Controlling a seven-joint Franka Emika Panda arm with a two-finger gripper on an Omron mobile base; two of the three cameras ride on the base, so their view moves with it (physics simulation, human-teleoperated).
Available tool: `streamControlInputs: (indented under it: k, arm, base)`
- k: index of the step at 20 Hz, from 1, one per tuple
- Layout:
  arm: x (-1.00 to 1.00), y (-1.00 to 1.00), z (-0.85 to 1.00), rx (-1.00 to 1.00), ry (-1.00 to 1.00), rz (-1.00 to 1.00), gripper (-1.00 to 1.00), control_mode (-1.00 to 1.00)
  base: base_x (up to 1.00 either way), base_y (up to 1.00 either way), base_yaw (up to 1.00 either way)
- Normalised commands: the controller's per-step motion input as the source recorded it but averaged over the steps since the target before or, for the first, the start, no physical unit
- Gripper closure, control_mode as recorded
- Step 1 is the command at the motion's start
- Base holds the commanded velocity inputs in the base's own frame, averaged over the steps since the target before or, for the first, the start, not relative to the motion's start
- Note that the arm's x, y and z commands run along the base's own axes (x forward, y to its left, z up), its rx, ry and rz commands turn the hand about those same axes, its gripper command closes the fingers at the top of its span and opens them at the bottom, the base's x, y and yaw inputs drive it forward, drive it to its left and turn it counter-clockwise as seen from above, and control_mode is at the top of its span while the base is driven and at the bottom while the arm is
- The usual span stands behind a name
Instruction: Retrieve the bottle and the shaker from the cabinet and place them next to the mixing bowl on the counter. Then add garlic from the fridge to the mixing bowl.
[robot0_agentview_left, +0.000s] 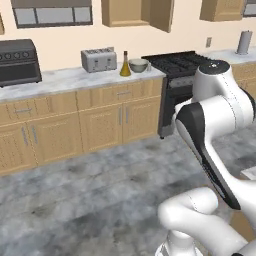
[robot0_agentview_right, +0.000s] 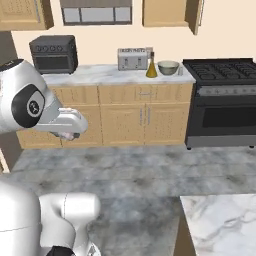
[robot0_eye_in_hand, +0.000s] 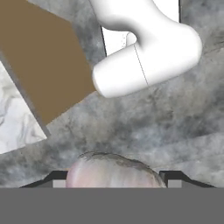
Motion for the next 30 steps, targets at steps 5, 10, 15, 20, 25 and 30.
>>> streamControlInputs:
  k: [5, 10, 15, 20, 25, 30]
  arm:
    - [0.00, 0.00, 0.00, 0.00, 0.00, 0.00, 1.00, 1.00]
    - [0.00, 0.00, 0.00, 0.00, 0.00, 0.00, 1.00, 1.00]
    - [0.00, 0.00, 0.00, 0.00, 0.00, 0.00, 1.00, 1.00]
    - [0.00, 0.00, 0.00, 0.00, 0.00, 0.00, 1.00, 1.00]
    - [0.00, 0.00, 0.00, 0.00, 0.00, 0.00, 1.00, 1.00]
    - [0.00, 0.00, 0.00, 0.00, 0.00, 0.00, 1.00, 1.00]
  base:
    - [1.00, 0.31, -0.16]
    - [1.00, 0.17, -0.16]
    - [1.00, -0.02, -0.16]
    - [1.00, -0.26, -0.16]
    - [1.00, -0.50, -0.10]
    - [0.98, -0.43, 0.00]
